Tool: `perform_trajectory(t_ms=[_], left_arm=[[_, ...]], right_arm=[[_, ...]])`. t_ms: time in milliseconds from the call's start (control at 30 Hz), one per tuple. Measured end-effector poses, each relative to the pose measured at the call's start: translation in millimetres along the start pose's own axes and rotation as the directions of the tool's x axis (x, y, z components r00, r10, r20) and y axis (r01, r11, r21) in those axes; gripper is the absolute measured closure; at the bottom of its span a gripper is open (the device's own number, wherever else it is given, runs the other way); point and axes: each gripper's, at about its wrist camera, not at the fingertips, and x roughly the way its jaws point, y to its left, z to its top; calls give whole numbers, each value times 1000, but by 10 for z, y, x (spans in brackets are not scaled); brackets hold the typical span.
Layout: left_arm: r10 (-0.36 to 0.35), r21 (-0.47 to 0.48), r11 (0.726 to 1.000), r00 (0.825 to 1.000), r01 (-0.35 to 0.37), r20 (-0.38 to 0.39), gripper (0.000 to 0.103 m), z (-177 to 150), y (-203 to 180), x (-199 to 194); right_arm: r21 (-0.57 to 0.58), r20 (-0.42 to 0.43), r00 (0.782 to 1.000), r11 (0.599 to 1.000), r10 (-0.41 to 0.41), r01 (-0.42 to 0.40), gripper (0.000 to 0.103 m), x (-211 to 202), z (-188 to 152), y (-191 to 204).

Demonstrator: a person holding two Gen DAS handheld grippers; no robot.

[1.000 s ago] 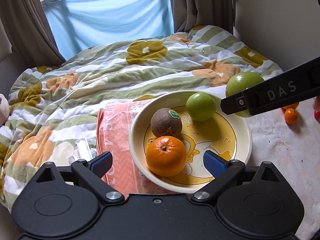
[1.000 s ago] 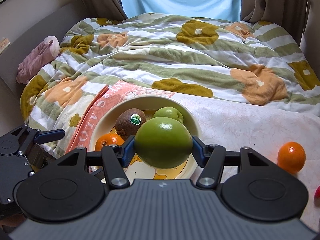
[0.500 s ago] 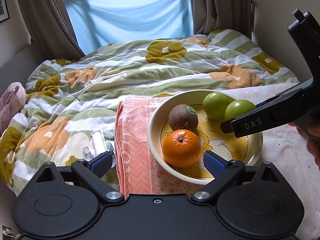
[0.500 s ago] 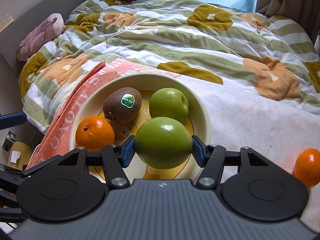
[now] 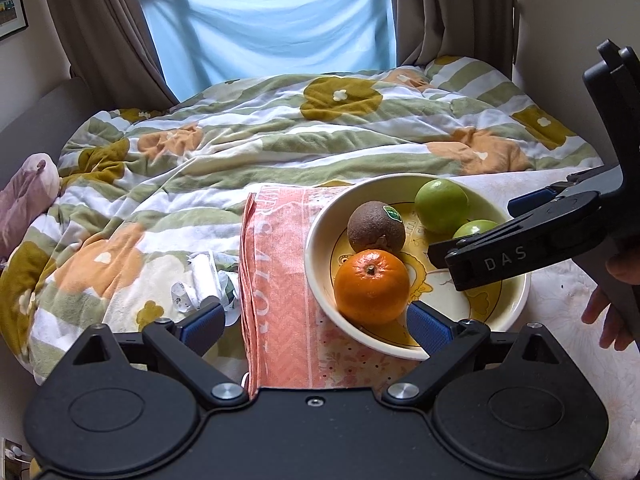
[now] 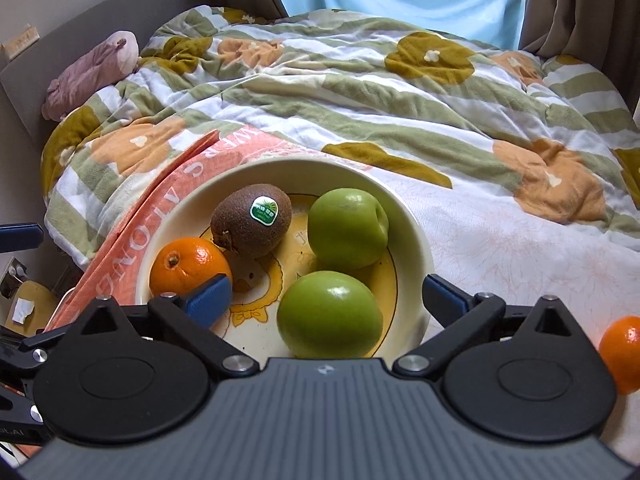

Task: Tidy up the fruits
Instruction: 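Withdraw both open tools from the bowl toward the remaining fruits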

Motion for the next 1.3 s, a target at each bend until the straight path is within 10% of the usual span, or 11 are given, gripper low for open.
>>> perform_trajectory(t_ms=[833,1300], left_arm=[[-34,-19,999,993,37,116,4,226,139,-778],[-260,147,961,947,235,187,4,589,-510,-878]], right_arm=[[42,152,983,994,-105,99,0,-1351,85,135],[302,183,899,893,-398,333,0,-2327,-412,-462]])
